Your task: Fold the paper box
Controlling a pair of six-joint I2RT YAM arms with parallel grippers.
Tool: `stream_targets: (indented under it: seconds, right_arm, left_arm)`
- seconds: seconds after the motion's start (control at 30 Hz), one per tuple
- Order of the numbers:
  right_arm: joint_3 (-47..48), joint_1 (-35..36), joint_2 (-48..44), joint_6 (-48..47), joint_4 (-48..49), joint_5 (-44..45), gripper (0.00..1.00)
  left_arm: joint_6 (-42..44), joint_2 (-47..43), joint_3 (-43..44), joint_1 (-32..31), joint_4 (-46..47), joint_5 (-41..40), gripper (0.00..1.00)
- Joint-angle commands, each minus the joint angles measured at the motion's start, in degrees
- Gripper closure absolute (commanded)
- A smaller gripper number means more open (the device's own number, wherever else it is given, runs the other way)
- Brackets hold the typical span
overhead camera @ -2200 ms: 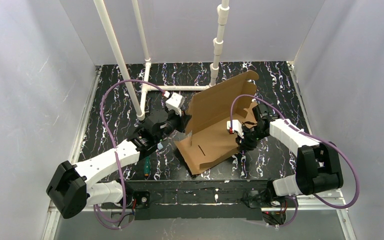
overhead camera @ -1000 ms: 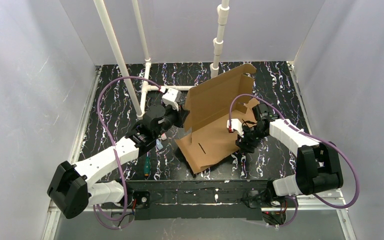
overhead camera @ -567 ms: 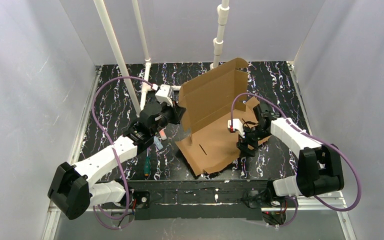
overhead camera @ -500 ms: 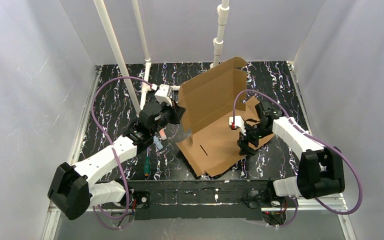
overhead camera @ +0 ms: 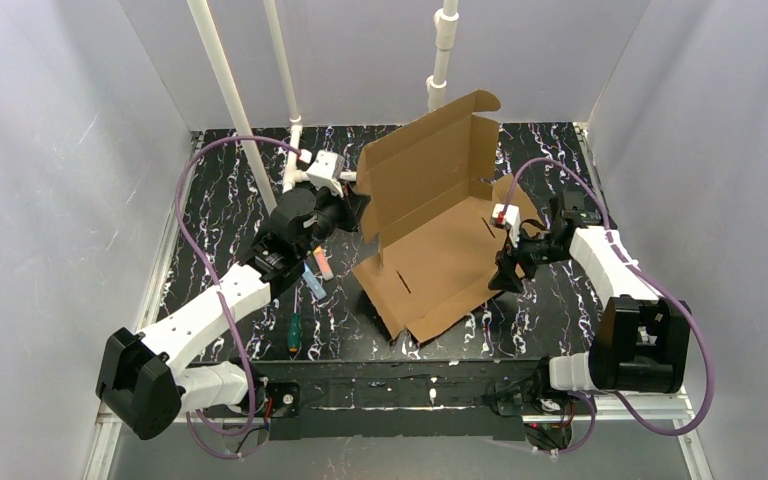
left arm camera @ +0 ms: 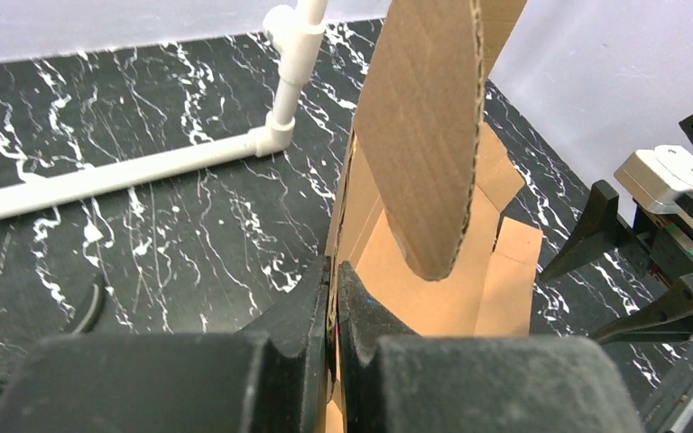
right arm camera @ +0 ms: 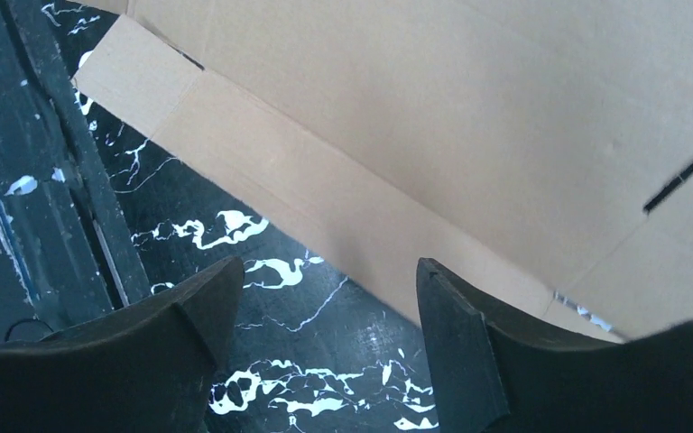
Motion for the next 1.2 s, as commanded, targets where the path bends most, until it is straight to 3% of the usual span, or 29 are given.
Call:
stream_targets:
  seconds: [0.0,0.33,0.53,0.63,0.93,1.17]
  right_arm:
    - [1.22,-2.26,0.08,7.37,4.24,-1.71,0.22]
    - [-1.16,-7.43,-1.17,22.20,19.14,4.00,0.22]
    - [-6.77,-11.45,-0.66,46.67,36.33,20.94,0.23]
    - [-7.09,-12.82,2.59,51.55,37.48,25.84,0.22]
    - [-6.41,-14.34,11.81,55.91,38.07,19.78,0.22]
    - [-5.30,-14.43,17.90,59.71,42.89,12.09,0.30]
  left_arm:
    - [5.32,0.15,3.33,0.87,1.47,-0.24,1.00]
    - [12.08,0.24,5.03,0.98,1.79,2.13,1.00]
    - [10.19,-0.34,3.24,0.95,1.84,1.94,1.00]
    - [8.64,-1.17,1.42,0.98,1.82,1.44,1.00]
    - [6.94,-3.44,-1.06,0.98,2.00,1.95,1.00]
    - [6.40,-4.18,-1.61,0.98,2.06,2.13,1.00]
